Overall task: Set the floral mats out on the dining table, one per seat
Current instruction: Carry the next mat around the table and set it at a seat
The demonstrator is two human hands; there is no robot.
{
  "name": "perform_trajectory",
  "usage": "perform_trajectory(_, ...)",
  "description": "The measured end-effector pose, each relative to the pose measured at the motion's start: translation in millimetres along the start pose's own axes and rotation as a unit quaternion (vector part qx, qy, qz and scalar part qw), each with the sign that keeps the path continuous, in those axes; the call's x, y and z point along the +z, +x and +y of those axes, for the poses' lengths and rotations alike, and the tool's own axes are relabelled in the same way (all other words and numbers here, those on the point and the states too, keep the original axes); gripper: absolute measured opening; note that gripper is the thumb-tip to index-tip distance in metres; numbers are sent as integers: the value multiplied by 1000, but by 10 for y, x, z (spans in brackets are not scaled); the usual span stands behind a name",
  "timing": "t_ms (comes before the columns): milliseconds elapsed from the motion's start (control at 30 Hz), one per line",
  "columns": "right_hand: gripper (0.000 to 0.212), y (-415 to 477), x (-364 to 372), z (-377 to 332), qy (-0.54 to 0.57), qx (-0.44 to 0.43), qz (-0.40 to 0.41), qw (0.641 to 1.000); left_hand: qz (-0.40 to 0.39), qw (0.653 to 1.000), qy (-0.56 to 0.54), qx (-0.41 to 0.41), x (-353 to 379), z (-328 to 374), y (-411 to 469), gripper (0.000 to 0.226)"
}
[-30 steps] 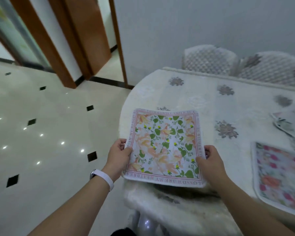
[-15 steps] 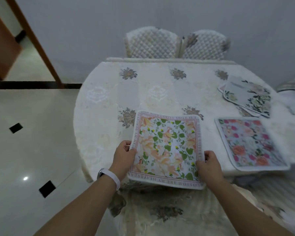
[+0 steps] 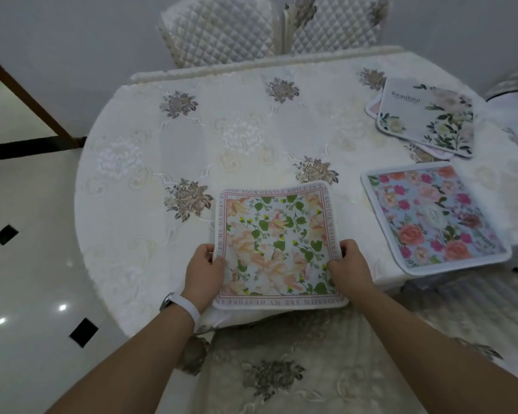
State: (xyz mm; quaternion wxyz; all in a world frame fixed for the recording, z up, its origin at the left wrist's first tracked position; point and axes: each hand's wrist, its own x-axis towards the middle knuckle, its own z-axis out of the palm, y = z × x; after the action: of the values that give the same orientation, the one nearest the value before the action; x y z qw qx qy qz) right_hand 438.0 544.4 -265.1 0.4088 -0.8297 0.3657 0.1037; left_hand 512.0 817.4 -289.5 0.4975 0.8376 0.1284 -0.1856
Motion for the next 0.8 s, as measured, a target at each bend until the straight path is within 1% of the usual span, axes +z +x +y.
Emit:
perform_trajectory(67,22,61,-4,76,5,12,-13,1000,7,999,45,-16,33,-55,13,7)
perform_trajectory(133,25,98,-21,114,23,23,-26,999,10,995,102,-12,19,-87,16,5)
perform_trajectory(233,33,118,0,154,43,20,-31,998,24,979,194,53,-75,-45,109,15)
perform_trajectory(333,43,61,57,269,72,33,-23,997,30,950,283,127,-153,49,328,18)
perform_trajectory(433,51,16,79,338,111,56,8,992,-5,921,340,190,-105,199,656,22)
perform_trajectory(500,59,-27,124,346,127,81,48,987,-30,902,366,229,-16,322,869,27)
perform_trajectory(633,74,-255,364,329,147,183,109,966,-28,850,436,293,174,596,1219,34)
perform_trajectory(700,72,-423,494,299,200,207,121,950,-59,842,444,300,297,747,1339,38)
perform_trajectory(767,69,-560,620,262,272,219,123,929,-92,837,441,310,443,870,1432,36)
perform_trajectory(800,70,-601,680,257,305,222,123,918,-105,829,448,318,516,918,1465,37)
